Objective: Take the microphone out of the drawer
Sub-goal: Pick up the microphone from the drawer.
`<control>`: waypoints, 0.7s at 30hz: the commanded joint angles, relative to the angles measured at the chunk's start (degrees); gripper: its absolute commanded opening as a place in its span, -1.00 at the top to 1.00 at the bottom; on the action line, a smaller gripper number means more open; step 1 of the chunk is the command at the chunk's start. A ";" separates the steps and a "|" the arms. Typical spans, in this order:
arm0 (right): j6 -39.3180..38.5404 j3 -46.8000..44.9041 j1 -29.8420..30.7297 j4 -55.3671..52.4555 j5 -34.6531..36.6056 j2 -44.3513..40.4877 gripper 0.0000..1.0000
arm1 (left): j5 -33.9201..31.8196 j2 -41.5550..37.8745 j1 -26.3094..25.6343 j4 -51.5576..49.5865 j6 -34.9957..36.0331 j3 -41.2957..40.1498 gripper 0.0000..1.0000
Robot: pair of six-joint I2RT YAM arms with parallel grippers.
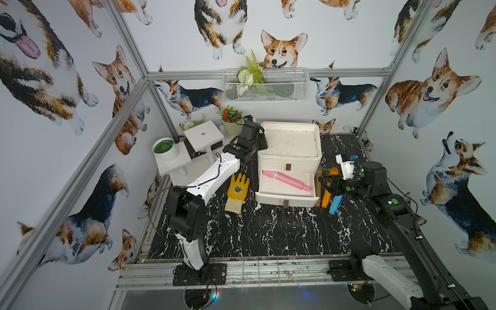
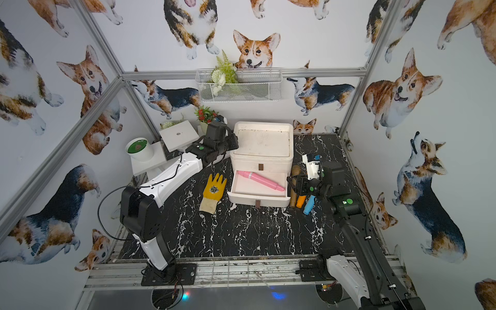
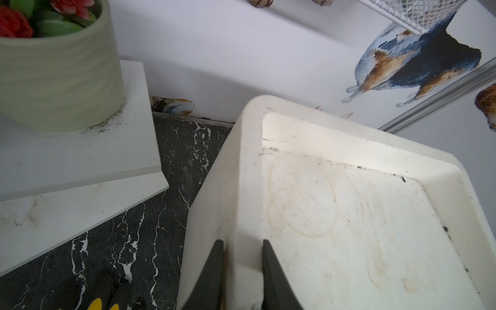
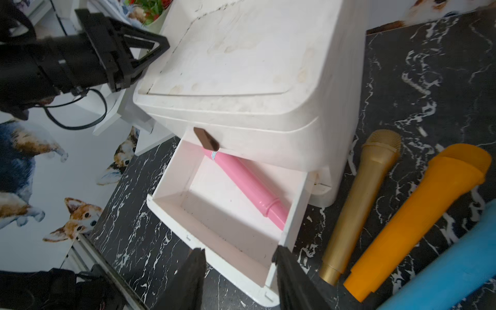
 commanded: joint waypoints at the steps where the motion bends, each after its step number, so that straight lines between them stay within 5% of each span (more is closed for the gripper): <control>1: -5.32 2.11 5.37 -3.67 4.38 2.43 0.04 | 5.03 1.09 -0.04 -17.65 -5.48 -1.26 0.89; 11: -19.54 14.66 17.04 -12.66 10.92 19.43 -0.02 | 4.87 1.09 -0.02 -18.53 -5.23 -0.64 0.89; 21: -25.81 22.61 19.40 -17.49 11.33 28.98 -0.05 | 4.97 1.13 -0.07 -20.04 -4.40 0.49 0.89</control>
